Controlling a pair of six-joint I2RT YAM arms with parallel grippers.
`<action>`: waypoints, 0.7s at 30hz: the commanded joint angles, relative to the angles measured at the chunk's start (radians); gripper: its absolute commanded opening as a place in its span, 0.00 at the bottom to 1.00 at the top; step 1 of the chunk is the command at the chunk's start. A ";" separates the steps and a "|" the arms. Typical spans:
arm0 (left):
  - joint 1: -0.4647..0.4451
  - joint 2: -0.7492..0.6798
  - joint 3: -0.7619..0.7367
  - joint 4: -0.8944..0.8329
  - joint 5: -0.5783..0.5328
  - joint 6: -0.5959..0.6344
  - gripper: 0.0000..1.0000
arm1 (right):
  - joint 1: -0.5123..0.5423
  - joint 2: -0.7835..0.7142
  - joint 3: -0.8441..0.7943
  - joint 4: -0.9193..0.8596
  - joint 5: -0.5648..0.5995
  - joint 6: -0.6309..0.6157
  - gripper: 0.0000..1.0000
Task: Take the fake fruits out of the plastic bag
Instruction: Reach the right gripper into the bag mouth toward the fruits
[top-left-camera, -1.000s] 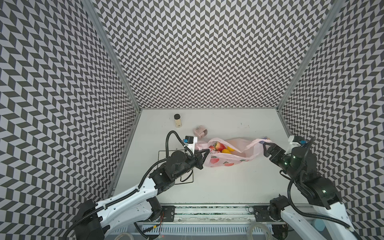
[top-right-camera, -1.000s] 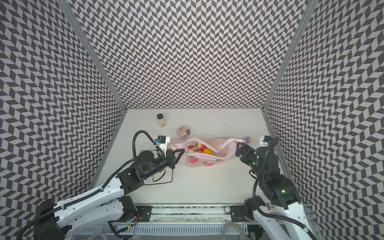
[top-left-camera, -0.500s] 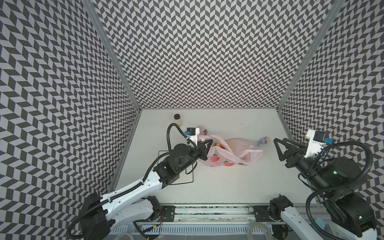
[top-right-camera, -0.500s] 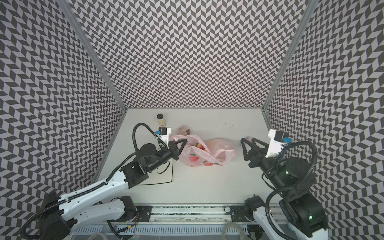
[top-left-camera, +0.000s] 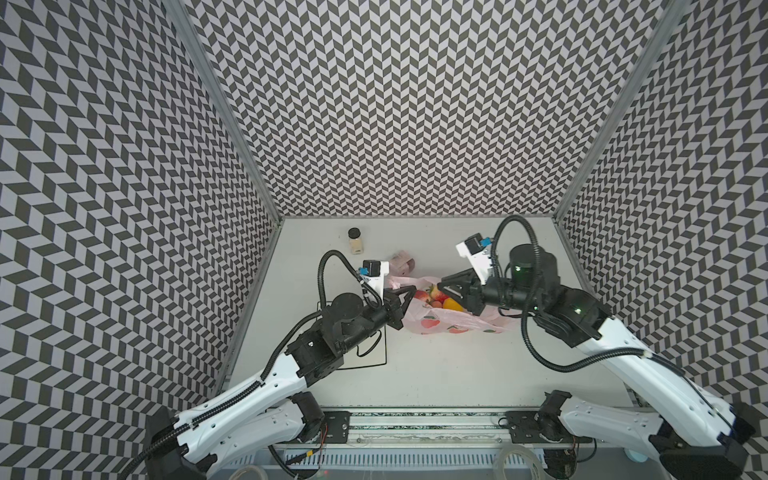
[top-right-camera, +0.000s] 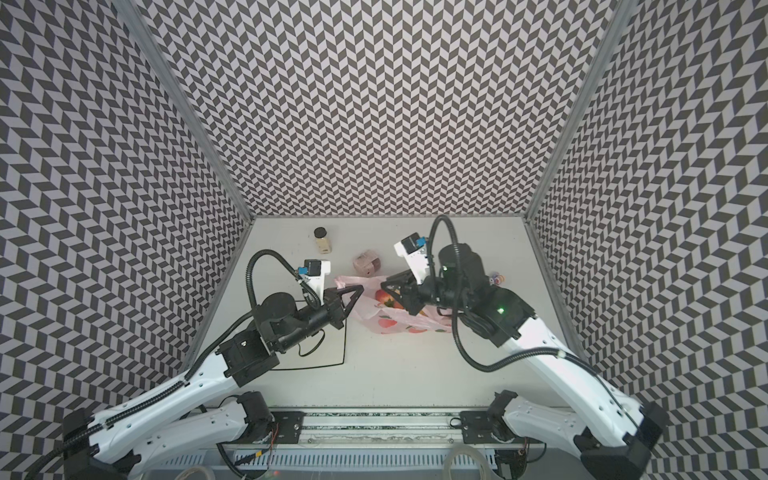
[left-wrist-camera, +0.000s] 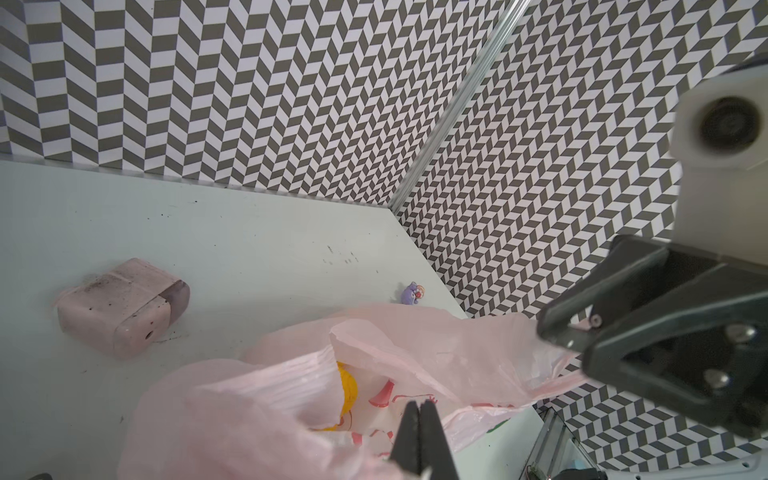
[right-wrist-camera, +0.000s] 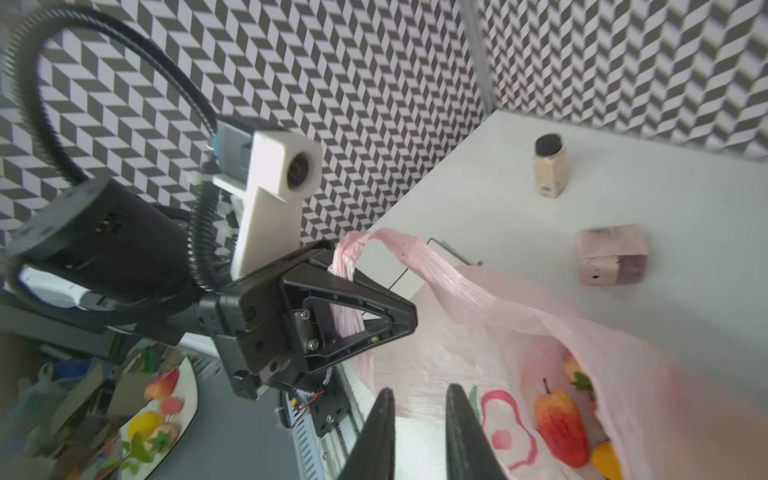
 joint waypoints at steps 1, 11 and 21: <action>0.005 -0.047 -0.025 -0.087 -0.005 -0.027 0.00 | 0.038 0.062 -0.042 0.098 0.108 0.028 0.17; 0.004 -0.108 -0.048 -0.142 -0.036 -0.073 0.00 | 0.104 0.225 -0.117 0.132 0.185 0.066 0.10; 0.006 -0.116 -0.011 -0.245 -0.025 -0.025 0.00 | 0.109 0.256 -0.287 0.281 0.560 0.196 0.30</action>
